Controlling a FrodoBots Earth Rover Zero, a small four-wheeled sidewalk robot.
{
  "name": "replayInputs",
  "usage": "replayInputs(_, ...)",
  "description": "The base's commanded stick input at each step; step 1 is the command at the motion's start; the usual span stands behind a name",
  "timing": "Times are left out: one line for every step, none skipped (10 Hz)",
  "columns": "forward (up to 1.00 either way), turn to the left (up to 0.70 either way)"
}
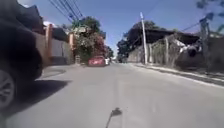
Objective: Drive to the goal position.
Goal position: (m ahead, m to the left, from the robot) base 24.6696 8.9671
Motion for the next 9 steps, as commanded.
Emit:
replayInputs(1.0, -0.33)
replayInputs(1.0, -0.4)
replayInputs(1.0, -0.37)
replayInputs(1.0, -0.16)
replayInputs(1.0, -0.01)
replayInputs(1.0, 0.0)
replayInputs(1.0, 0.0)
replayInputs(1.0, 0.0)
replayInputs(1.0, 0.0)
